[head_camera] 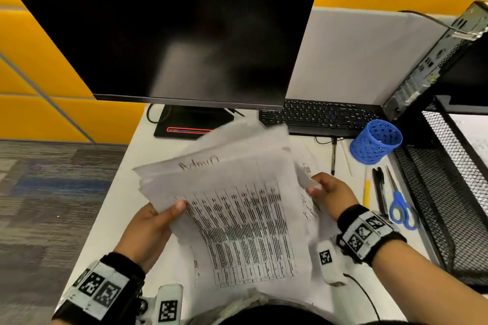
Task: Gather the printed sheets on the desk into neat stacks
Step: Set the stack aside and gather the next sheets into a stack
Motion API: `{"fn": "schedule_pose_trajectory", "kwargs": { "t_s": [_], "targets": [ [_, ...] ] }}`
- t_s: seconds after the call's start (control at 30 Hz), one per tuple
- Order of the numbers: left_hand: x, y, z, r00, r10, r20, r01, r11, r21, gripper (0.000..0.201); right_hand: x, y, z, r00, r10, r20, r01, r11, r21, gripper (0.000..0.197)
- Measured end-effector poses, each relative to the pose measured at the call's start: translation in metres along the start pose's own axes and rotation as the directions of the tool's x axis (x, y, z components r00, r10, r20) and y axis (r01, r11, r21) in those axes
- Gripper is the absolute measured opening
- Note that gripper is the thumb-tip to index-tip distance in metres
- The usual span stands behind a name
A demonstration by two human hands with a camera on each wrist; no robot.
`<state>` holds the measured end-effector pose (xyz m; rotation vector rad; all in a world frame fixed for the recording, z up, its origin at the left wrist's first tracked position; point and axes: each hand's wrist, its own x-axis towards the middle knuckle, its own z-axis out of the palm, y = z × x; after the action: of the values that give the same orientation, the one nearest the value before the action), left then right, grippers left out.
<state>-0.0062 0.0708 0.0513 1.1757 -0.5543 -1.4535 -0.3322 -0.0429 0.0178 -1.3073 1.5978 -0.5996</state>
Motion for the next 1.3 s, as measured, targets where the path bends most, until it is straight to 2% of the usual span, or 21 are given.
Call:
{"fn": "schedule_pose_trajectory", "kwargs": {
  "t_s": [0.07,0.17,0.2,0.3,0.37,0.43,0.53,0.57,0.63,0.73,0.77,0.83,0.9,0.93,0.97,1.07,1.13,1.2,1.3],
  "targets": [
    [0.007,0.005,0.007,0.998,0.023,-0.056,-0.024,0.999,-0.022,0.054,-0.006,-0.008,-0.006,1.000,-0.007,0.009,0.006,0.992,0.126,0.018],
    [0.017,0.011,0.021,0.995,0.071,-0.065,-0.074,0.996,-0.051,0.079,-0.017,-0.017,-0.004,0.997,-0.024,0.074,0.002,0.960,0.280,0.018],
    [0.021,0.012,0.026,0.993,0.084,-0.087,-0.090,0.994,-0.060,0.077,-0.019,-0.016,-0.001,0.995,-0.033,0.094,0.006,0.962,0.272,0.018],
    [0.032,0.016,0.040,0.972,0.140,-0.190,-0.153,0.987,-0.054,0.037,-0.024,-0.012,0.008,0.984,-0.055,0.169,0.017,0.976,0.217,0.012],
    [0.038,0.021,0.048,0.949,0.182,-0.258,-0.186,0.982,0.008,0.027,-0.025,-0.011,0.010,0.979,-0.041,0.199,-0.002,0.977,0.213,0.019],
    [0.042,0.027,0.055,0.926,0.215,-0.310,-0.197,0.976,0.090,0.031,-0.028,-0.014,0.009,0.984,-0.019,0.176,-0.018,0.978,0.208,0.020],
    [0.044,0.039,0.069,0.910,0.241,-0.337,-0.220,0.970,0.100,0.047,-0.035,-0.031,0.001,0.993,-0.011,0.118,-0.030,0.941,0.337,0.033],
    [0.044,0.044,0.076,0.914,0.247,-0.323,-0.226,0.969,0.101,0.049,-0.037,-0.040,-0.002,0.994,-0.049,0.100,0.010,0.934,0.357,0.029],
    [0.042,0.054,0.091,0.922,0.275,-0.273,-0.248,0.960,0.130,0.043,-0.041,-0.058,-0.003,0.984,-0.157,0.081,0.130,0.956,0.263,0.020],
    [0.037,0.070,0.113,0.914,0.366,-0.174,-0.312,0.910,0.272,0.023,-0.045,-0.082,-0.005,0.957,-0.291,-0.009,0.291,0.952,0.098,0.025],
    [0.034,0.076,0.121,0.895,0.421,-0.147,-0.359,0.876,0.321,0.018,-0.048,-0.089,-0.006,0.939,-0.337,-0.066,0.342,0.934,0.103,0.028],
    [0.025,0.085,0.132,0.826,0.558,-0.078,-0.494,0.785,0.374,0.016,-0.054,-0.100,-0.007,0.894,-0.414,-0.172,0.439,0.886,0.148,0.035],
    [0.015,0.087,0.140,0.749,0.662,0.015,-0.617,0.689,0.380,0.022,-0.060,-0.103,-0.008,0.849,-0.479,-0.225,0.517,0.840,0.165,0.040],
    [0.011,0.084,0.141,0.730,0.682,0.045,-0.644,0.664,0.379,0.024,-0.062,-0.101,-0.006,0.839,-0.493,-0.230,0.534,0.828,0.174,0.042],
    [0.010,0.078,0.141,0.736,0.675,0.054,-0.641,0.668,0.378,0.027,-0.063,-0.097,-0.003,0.842,-0.489,-0.227,0.529,0.829,0.180,0.043],
    [0.015,0.052,0.134,0.838,0.546,0.012,-0.509,0.772,0.381,0.033,-0.059,-0.078,0.009,0.904,-0.389,-0.176,0.415,0.896,0.155,0.041],
    [0.020,0.039,0.130,0.885,0.464,-0.050,-0.410,0.824,0.391,0.036,-0.054,-0.068,0.016,0.947,-0.299,-0.115,0.311,0.943,0.114,0.041],
    [0.022,0.035,0.130,0.899,0.431,-0.084,-0.369,0.846,0.385,0.039,-0.050,-0.067,0.018,0.963,-0.253,-0.094,0.259,0.964,0.064,0.043],
    [0.021,0.039,0.130,0.879,0.468,-0.089,-0.405,0.833,0.377,0.040,-0.049,-0.072,0.014,0.958,-0.255,-0.133,0.269,0.957,0.106,0.043]
  ]
}}
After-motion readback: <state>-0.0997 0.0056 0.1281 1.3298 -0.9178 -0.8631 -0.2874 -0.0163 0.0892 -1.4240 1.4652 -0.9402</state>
